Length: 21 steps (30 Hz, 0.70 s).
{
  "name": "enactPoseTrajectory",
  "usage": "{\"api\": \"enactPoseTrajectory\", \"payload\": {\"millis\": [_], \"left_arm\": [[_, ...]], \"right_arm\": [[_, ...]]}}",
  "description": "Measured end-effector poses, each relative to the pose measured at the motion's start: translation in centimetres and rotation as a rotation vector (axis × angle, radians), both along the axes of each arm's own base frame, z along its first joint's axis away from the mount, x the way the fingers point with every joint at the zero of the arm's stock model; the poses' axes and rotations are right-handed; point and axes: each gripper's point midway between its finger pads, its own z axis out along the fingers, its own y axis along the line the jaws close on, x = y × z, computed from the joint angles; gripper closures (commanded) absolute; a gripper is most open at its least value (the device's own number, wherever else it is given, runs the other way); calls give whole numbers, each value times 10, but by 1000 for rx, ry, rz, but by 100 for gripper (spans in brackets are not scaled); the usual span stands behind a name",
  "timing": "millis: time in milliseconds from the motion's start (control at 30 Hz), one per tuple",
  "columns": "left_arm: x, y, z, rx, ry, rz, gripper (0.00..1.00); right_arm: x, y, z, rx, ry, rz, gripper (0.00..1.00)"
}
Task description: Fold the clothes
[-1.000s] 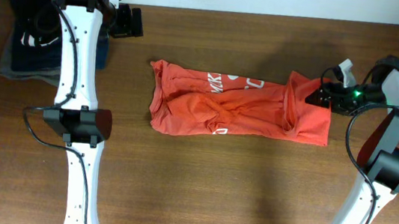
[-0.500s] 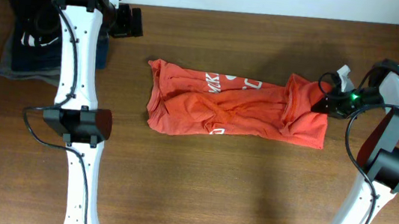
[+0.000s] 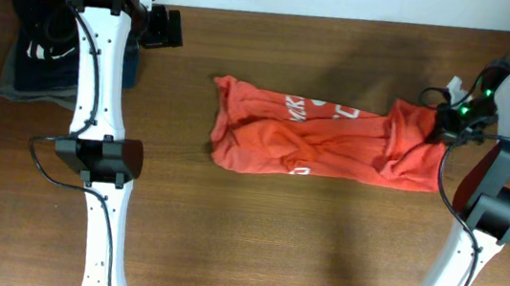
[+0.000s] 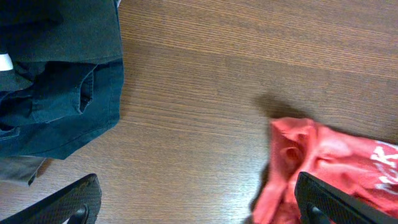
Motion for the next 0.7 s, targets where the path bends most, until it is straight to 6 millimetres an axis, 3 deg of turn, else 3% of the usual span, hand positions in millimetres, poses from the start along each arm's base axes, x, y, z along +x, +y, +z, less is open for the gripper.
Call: {"api": "enactPoseTrajectory", "payload": {"millis": [100,200,433,500,567,600,700], "left_arm": [[0,0,0,0,0,0,1],[0,0,0,0,0,0,1],[0,0,0,0,0,0,1],[0,0,0,0,0,0,1],[0,0,0,0,0,0,1],[0,0,0,0,0,0,1],[0,0,0,0,0,0,1]], "right_arm": [[0,-5,10,-113,35,15,96],[0,6,14,-232,77,58,96],[12,74,18,-403,94,236,95],[13,91,19,-416,89,273,84],[14,112,19,-429,80,314,60],[14,119,19,-432,77,326,53],[11,139,16,-433,79,369,51]]}}
